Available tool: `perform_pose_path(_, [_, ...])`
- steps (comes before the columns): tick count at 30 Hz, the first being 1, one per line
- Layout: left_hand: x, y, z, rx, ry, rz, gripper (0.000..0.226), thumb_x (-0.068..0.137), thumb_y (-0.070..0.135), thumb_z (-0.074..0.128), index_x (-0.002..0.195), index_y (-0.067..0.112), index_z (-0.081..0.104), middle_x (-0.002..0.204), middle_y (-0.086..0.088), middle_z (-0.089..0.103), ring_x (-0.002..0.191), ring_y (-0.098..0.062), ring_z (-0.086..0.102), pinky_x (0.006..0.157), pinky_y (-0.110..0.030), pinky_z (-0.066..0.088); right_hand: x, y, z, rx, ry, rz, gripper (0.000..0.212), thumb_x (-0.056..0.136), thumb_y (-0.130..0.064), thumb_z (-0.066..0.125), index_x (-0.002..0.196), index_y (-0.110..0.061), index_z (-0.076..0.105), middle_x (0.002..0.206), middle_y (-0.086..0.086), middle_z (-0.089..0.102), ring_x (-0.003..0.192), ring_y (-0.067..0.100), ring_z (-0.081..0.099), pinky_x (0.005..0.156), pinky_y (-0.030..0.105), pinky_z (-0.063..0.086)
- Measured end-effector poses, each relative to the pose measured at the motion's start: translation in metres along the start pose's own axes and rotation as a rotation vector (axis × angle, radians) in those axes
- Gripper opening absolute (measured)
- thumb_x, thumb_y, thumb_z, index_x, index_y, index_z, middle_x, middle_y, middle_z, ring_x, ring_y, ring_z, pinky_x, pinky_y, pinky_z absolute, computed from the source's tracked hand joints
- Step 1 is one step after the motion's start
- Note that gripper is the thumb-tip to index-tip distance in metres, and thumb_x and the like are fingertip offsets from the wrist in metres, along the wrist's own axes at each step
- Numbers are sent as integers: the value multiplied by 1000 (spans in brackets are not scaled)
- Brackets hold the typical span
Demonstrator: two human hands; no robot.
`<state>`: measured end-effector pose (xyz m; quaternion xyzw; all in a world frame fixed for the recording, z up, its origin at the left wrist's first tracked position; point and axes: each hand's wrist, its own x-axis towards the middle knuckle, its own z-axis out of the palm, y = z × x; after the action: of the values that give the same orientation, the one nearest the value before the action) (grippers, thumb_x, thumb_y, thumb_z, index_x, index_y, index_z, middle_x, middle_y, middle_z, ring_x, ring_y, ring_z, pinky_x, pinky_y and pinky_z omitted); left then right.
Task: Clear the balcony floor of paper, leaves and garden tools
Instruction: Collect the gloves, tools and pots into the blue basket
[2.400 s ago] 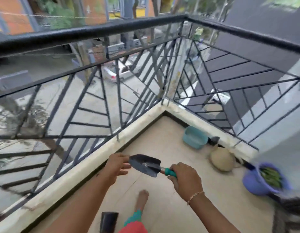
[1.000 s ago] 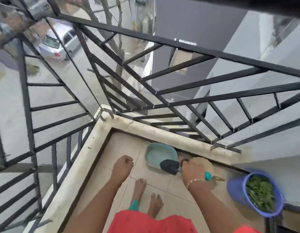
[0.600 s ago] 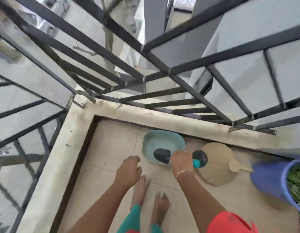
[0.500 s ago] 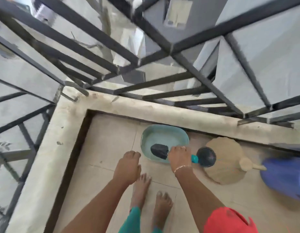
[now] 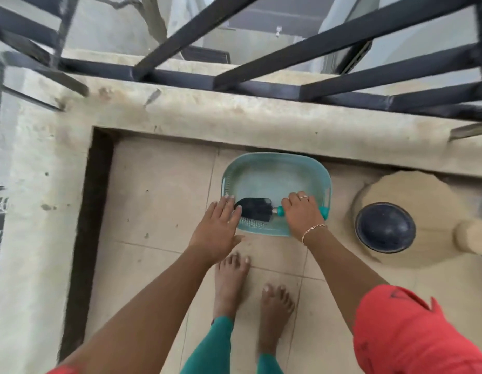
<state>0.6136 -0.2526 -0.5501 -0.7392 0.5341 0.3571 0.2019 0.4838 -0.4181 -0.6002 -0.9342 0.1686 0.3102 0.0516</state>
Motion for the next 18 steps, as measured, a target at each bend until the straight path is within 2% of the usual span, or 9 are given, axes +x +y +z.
perform_pose_path(6, [0, -2, 3, 14, -35, -4, 69, 99, 49, 22, 150, 10, -2, 156, -17, -13, 144, -30, -14, 117, -41, -6, 4, 3, -6, -7, -16, 14, 31, 95, -12, 32, 124, -9, 43, 126, 14, 46, 117, 30, 43, 95, 38, 35])
perform_pose_path(10, [-28, 3, -21, -30, -34, -36, 68, 99, 48, 22, 150, 11, -4, 156, -15, -15, 144, -29, -14, 116, -42, -7, -23, 3, -36, -66, 73, 69, 35, 83, -14, 43, 114, -16, 58, 109, 8, 58, 102, 27, 54, 87, 38, 44])
perform_pose_path(14, [-85, 15, -64, -97, -28, -61, 67, 100, 47, 23, 150, 13, -6, 156, -13, -15, 144, -29, -14, 117, -40, -7, -84, -12, -97, 24, -37, -10, 39, 90, -11, 41, 129, -8, 43, 129, 19, 44, 120, 35, 43, 98, 43, 35])
perform_pose_path(16, [-114, 20, -87, -137, -26, -91, 67, 100, 46, 23, 150, 14, -6, 156, -13, -15, 145, -29, -14, 117, -40, -6, -117, -21, -130, 21, 28, -3, 39, 77, -19, 65, 115, -10, 58, 115, 20, 55, 106, 36, 54, 87, 41, 45])
perform_pose_path(18, [-153, 25, -117, -156, -6, -102, 66, 100, 47, 23, 150, 13, -3, 157, -14, -14, 145, -29, -12, 117, -41, -3, -156, -24, -165, 48, 16, -31, 46, 44, -25, 86, 85, -14, 69, 86, 12, 64, 77, 28, 62, 64, 35, 52])
